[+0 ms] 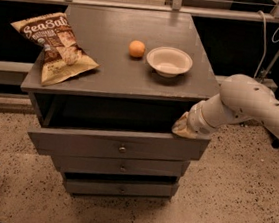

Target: Open top drawer

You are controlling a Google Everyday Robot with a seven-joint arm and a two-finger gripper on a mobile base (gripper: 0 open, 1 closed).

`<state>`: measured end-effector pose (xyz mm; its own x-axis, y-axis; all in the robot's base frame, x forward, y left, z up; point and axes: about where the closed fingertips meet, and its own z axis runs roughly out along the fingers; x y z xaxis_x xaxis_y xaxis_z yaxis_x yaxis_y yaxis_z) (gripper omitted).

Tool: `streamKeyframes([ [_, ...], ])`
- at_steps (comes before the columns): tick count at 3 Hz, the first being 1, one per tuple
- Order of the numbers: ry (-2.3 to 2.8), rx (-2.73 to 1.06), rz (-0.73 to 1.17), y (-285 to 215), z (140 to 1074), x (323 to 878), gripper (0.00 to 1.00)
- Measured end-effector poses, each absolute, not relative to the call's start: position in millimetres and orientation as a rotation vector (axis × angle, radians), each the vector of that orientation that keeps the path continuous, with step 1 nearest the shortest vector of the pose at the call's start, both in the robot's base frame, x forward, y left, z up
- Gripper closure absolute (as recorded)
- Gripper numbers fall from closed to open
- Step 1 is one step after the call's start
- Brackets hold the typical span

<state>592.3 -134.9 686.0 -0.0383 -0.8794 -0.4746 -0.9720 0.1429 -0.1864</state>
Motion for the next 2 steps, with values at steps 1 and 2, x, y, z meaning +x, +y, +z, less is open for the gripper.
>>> streamKeyframes([
  [1, 1.917, -1.805, 0.395, -122.6, 688.2, 575.5, 1.00],
  [2, 1.915, -1.817, 0.422, -120.8, 689.0, 572.1, 1.00],
])
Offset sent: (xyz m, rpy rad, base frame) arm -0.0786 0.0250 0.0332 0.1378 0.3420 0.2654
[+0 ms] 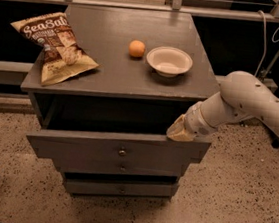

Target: Open top drawer

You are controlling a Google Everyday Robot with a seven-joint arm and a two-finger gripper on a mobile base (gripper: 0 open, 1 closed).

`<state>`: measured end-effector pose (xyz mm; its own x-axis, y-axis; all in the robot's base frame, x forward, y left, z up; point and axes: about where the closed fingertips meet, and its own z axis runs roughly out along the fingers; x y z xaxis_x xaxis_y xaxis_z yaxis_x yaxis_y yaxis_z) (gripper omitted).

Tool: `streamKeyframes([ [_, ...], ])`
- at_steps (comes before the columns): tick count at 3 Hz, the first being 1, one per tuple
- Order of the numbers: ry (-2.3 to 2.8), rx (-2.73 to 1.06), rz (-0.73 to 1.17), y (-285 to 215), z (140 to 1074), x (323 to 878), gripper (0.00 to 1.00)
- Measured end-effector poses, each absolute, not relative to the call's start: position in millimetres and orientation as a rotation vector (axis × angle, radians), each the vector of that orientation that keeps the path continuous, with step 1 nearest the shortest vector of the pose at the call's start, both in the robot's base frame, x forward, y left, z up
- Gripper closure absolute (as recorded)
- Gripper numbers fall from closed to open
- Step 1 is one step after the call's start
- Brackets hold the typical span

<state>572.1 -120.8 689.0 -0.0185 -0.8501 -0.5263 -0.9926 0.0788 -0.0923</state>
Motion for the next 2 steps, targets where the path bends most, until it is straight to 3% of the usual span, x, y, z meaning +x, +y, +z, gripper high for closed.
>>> streamKeyframes([
  [2, 1.886, -1.960, 0.687, -120.9, 728.0, 526.2, 1.00],
])
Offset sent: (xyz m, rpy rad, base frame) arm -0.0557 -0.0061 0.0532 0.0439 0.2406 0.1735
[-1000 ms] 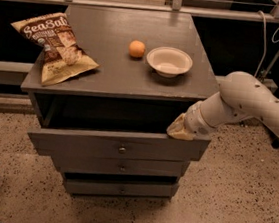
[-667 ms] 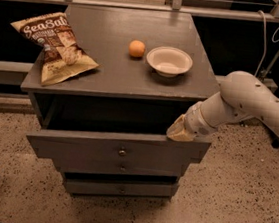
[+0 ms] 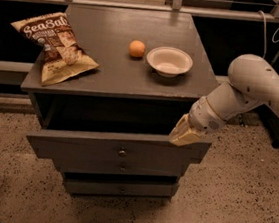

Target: Open top drawer

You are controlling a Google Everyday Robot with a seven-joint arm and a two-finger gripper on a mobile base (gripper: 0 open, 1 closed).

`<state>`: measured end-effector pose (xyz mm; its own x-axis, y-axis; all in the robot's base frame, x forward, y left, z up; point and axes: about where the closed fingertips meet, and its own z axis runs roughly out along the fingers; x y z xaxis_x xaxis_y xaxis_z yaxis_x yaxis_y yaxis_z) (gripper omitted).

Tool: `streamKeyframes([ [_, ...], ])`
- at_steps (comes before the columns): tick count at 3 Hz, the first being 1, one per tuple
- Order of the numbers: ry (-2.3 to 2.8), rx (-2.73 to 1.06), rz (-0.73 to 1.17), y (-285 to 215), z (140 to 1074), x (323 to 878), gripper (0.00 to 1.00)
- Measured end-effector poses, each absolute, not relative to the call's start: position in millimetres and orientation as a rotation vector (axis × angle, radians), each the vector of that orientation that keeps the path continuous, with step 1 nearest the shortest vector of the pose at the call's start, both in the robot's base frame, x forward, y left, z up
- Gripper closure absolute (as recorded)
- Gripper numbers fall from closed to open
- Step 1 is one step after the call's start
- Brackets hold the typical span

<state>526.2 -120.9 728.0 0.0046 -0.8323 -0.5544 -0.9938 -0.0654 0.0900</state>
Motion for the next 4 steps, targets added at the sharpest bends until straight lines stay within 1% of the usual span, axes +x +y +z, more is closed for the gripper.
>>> streamKeyframes([
  [1, 1.893, -1.958, 0.672, -124.0, 733.5, 518.4, 1.00],
  [2, 1.894, -1.956, 0.666, -124.2, 733.6, 517.7, 0.86],
  [4, 1.896, -2.009, 0.662, -121.0, 722.8, 520.3, 0.39],
])
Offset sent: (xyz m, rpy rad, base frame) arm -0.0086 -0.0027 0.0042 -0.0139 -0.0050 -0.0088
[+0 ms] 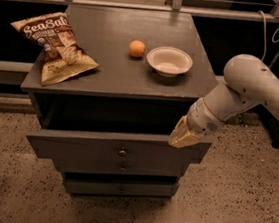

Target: Open top drawer

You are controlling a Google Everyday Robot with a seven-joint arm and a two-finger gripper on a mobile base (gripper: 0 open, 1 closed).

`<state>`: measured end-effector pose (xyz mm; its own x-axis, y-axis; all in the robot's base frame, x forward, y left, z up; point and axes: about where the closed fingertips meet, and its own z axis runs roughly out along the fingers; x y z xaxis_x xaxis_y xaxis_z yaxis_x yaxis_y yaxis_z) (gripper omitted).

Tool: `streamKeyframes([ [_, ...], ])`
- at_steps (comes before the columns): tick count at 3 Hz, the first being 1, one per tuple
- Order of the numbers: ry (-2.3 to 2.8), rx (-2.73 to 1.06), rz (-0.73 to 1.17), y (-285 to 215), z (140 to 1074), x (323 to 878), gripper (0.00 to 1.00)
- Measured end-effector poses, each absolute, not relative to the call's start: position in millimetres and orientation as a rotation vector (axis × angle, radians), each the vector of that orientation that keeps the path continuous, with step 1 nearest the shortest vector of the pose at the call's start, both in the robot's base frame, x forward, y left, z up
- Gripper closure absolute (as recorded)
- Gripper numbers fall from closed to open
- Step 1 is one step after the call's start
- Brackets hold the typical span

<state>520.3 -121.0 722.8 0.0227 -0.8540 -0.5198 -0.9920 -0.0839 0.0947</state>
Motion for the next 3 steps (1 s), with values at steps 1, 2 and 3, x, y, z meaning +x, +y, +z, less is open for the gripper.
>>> streamKeyframes([
  [1, 1.899, -2.018, 0.631, -126.1, 726.9, 523.4, 0.16],
  [2, 1.902, -2.021, 0.614, -129.5, 729.1, 523.7, 0.00],
  [3, 1.901, -2.049, 0.577, -133.3, 719.2, 525.9, 0.00],
])
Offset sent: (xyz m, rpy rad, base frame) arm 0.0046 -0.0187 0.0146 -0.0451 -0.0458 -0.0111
